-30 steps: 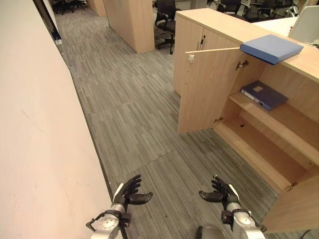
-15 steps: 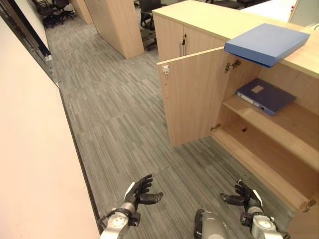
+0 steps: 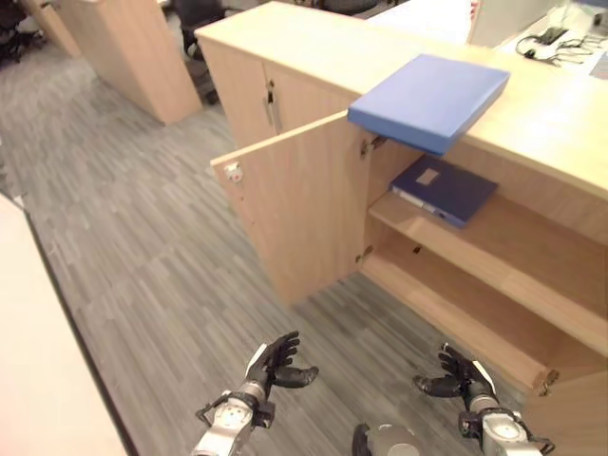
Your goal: Put the empty folder in the office cabinet
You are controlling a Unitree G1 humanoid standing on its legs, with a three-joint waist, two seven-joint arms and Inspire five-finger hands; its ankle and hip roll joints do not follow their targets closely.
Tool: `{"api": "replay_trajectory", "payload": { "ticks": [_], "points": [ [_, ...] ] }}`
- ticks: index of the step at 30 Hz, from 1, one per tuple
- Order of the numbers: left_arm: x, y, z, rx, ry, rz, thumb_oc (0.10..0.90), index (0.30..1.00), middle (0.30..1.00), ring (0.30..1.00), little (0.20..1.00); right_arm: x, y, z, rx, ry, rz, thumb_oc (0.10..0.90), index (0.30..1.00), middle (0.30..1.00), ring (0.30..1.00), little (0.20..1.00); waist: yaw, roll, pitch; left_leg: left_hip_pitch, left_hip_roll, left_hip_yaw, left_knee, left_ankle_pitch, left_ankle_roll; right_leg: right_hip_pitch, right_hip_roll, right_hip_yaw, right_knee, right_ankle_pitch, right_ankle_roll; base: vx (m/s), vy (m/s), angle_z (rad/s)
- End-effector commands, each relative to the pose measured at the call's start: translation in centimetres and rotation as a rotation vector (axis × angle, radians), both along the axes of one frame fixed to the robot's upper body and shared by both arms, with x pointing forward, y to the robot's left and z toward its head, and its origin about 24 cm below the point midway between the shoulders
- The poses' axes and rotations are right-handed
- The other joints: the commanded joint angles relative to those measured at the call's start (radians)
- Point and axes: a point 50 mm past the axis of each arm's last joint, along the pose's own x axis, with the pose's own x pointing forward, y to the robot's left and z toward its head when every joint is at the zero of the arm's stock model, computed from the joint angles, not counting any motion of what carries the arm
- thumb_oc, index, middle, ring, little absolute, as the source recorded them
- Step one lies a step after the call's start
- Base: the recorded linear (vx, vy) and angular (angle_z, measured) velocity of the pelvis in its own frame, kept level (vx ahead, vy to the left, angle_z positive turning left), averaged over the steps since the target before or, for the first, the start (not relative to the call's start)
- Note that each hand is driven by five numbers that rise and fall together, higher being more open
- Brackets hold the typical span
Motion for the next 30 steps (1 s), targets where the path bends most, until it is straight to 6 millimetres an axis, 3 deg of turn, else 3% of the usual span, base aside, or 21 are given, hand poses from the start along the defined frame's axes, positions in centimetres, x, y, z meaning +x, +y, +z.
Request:
{"api": "replay_trajectory", "payload": {
  "ticks": [1,3,4,7,8,10,13,15,19,20,23,25,26,27,30],
  "points": [
    [1.1,-0.4,2.2,-0.040,-0.149,-0.018,0.800,0.900,0.900,0.900,0.900,4.3,1.3,3.9,0.004,-0.242,0.082,0.800,0.900,0.900,0.900,0.900,0.050,-0.041,-0.008,-0.156,-0.028,0.010,-0.064,-0.182,0.012,0.098,-0.060,0.167,-0.300,0.195,0.166,0.27,-0.099,-0.74],
    [1.2,-0.4,2.2,-0.039,-0.149,-0.018,0.800,0.900,0.900,0.900,0.900,4.4,1.3,3.9,0.005,-0.242,0.082,0.800,0.900,0.900,0.900,0.900,0.050,-0.046,-0.011,-0.159,-0.033,0.012,-0.068,-0.178,0.014,0.095,-0.065,0.168,-0.301,0.197,0.168,0.31,-0.046,-0.94],
    [0.9,-0.4,1.9,-0.047,-0.138,-0.009,0.800,0.900,0.900,0.900,0.900,4.5,2.4,3.9,0.022,-0.250,0.122,0.800,0.900,0.900,0.900,0.900,0.089,-0.043,0.006,-0.229,-0.079,0.020,-0.271,-0.245,0.022,0.164,-0.046,0.229,-0.345,0.180,0.188,0.36,0.004,-0.92],
    [0.8,-0.4,1.9,-0.045,-0.135,-0.009,0.800,0.900,0.900,0.900,0.900,4.6,2.7,3.9,0.028,-0.253,0.134,0.800,0.900,0.900,0.900,0.900,0.109,-0.043,0.010,-0.246,-0.107,0.009,-0.378,-0.238,0.027,0.187,-0.043,0.251,-0.357,0.173,0.196,0.33,0.009,-0.84],
    [0.5,-0.3,1.7,-0.036,-0.134,-0.002,0.800,0.900,0.900,0.900,0.900,4.6,3.6,3.7,0.031,-0.247,0.172,0.800,0.900,0.900,0.900,0.900,0.159,-0.019,0.019,-0.283,-0.169,-0.090,-0.566,-0.165,0.033,0.232,-0.003,0.305,-0.366,0.151,0.199,0.36,-0.039,-1.36],
    [-0.1,0.1,1.1,-0.021,-0.110,0.010,0.800,0.900,0.900,0.900,0.900,4.3,4.2,3.2,0.027,-0.218,0.206,0.800,0.900,0.900,0.900,0.900,0.182,-0.007,0.035,-0.309,-0.211,-0.180,-0.618,-0.127,0.028,0.263,0.029,0.379,-0.358,0.126,0.195,0.41,-0.035,-1.70],
    [-0.8,0.7,0.5,0.008,-0.078,0.012,0.800,0.900,0.900,0.900,0.900,3.5,5.2,2.3,0.039,-0.180,0.250,0.800,0.900,0.900,0.900,0.900,0.184,0.005,0.000,-0.232,-0.189,-0.170,-0.699,-0.124,0.057,0.248,0.044,0.465,-0.340,0.110,0.204,0.30,0.137,-1.88],
    [-0.8,1.2,0.6,0.014,-0.084,0.017,0.800,0.900,0.900,0.900,0.900,3.4,5.7,2.1,0.047,-0.166,0.268,0.800,0.900,0.900,0.900,0.900,0.188,-0.004,-0.017,-0.199,-0.186,-0.136,-0.711,-0.139,0.077,0.237,0.036,0.501,-0.307,0.107,0.216,0.21,0.130,-1.96],
    [-0.4,1.2,1.0,0.018,-0.105,0.012,0.800,0.900,0.900,0.900,0.900,3.7,6.6,2.0,0.059,-0.167,0.277,0.800,0.900,0.900,0.900,0.900,0.198,-0.010,-0.028,-0.155,-0.187,-0.065,-0.728,-0.181,0.113,0.192,0.002,0.457,-0.228,0.104,0.258,0.10,0.135,-1.39],
    [-0.3,1.3,1.1,0.023,-0.109,0.009,0.800,0.900,0.900,0.900,0.900,3.8,6.9,2.0,0.060,-0.171,0.280,0.800,0.900,0.900,0.900,0.900,0.185,-0.003,-0.015,-0.124,-0.190,-0.031,-0.737,-0.208,0.125,0.128,-0.007,0.356,-0.089,0.114,0.310,0.05,0.142,-0.79],
    [-0.3,1.5,1.2,0.038,-0.110,-0.002,0.800,0.900,0.900,0.900,0.900,3.9,7.2,2.1,0.066,-0.176,0.282,0.800,0.900,0.900,0.900,0.900,0.165,0.007,0.012,-0.096,-0.189,-0.007,-0.737,-0.224,0.138,0.051,-0.032,0.249,0.047,0.183,0.354,0.01,0.128,-0.25],
    [-0.5,1.7,1.1,0.046,-0.104,0.003,0.800,0.900,0.900,0.900,0.900,3.6,7.3,1.8,0.070,-0.163,0.271,0.800,0.900,0.900,0.900,0.900,0.160,0.010,0.019,-0.074,-0.188,0.010,-0.737,-0.246,0.142,0.013,-0.072,0.169,0.087,0.198,0.353,0.03,0.093,0.01],
    [-0.5,1.7,1.1,0.047,-0.104,0.003,0.800,0.900,0.900,0.900,0.900,3.6,7.3,1.8,0.070,-0.163,0.271,0.800,0.900,0.900,0.900,0.900,0.158,0.010,0.019,-0.073,-0.189,0.009,-0.737,-0.246,0.142,0.014,-0.072,0.167,0.088,0.197,0.353,0.06,-0.042,0.16],
    [-0.6,2.0,1.0,0.051,-0.096,0.007,0.800,0.900,0.900,0.900,0.900,3.3,7.2,1.5,0.064,-0.149,0.262,0.800,0.900,0.900,0.900,0.900,0.165,0.006,0.012,-0.064,-0.177,0.033,-0.737,-0.268,0.130,0.019,-0.124,0.094,-0.014,0.172,0.321,0.05,-0.059,0.13],
    [-0.6,2.0,0.9,0.051,-0.089,0.005,0.800,0.900,0.900,0.900,0.900,3.2,6.9,1.5,0.058,-0.148,0.254,0.800,0.900,0.900,0.900,0.900,0.161,-0.002,0.005,-0.056,-0.169,0.040,-0.737,-0.286,0.120,0.023,-0.153,0.069,-0.131,0.194,0.306,0.08,-0.095,0.07]
  ]
}}
